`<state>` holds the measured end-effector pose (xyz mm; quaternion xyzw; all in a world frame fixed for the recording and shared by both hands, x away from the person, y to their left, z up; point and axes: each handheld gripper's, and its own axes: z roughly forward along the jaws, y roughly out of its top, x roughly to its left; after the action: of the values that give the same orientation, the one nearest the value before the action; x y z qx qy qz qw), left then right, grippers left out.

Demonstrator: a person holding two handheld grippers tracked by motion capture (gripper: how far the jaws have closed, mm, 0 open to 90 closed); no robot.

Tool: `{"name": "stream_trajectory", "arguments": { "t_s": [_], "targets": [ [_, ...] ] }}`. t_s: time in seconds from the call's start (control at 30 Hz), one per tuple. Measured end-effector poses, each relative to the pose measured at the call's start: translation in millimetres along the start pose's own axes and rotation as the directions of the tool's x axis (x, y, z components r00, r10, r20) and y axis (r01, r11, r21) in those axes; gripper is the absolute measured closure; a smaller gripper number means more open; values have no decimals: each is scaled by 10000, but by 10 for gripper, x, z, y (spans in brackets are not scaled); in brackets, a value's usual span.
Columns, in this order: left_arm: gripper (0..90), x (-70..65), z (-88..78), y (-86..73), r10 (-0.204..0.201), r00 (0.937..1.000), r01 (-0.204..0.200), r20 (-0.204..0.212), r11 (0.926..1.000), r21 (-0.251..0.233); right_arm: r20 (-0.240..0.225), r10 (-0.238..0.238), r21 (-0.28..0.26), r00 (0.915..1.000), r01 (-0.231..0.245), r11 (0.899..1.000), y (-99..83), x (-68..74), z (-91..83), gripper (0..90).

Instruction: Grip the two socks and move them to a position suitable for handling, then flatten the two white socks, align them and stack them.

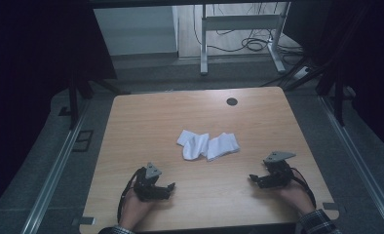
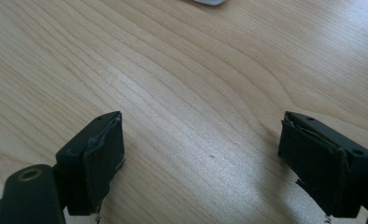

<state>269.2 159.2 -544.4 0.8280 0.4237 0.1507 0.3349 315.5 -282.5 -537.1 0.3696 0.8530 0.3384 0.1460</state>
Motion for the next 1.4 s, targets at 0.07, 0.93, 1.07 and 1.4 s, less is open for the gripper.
{"name": "stream_trajectory", "arguments": {
  "t_s": [0.07,0.93,1.07,1.4],
  "targets": [
    [112,0,0,0,0,10000,0,4,10000,4,-13,-3,-5,10000,3,10000,0,0,0,149],
    [111,1,0,2,7,10000,-7,4,10000,11,44,65,52,10000,-65,10000,9,3,2,153],
    [111,2,1,2,6,10000,-6,5,10000,10,56,49,65,10000,-49,10000,17,-4,2,169],
    [111,2,1,3,11,10000,-11,6,10000,13,91,112,204,9999,-114,9997,38,-5,-11,222]
  ]
}}
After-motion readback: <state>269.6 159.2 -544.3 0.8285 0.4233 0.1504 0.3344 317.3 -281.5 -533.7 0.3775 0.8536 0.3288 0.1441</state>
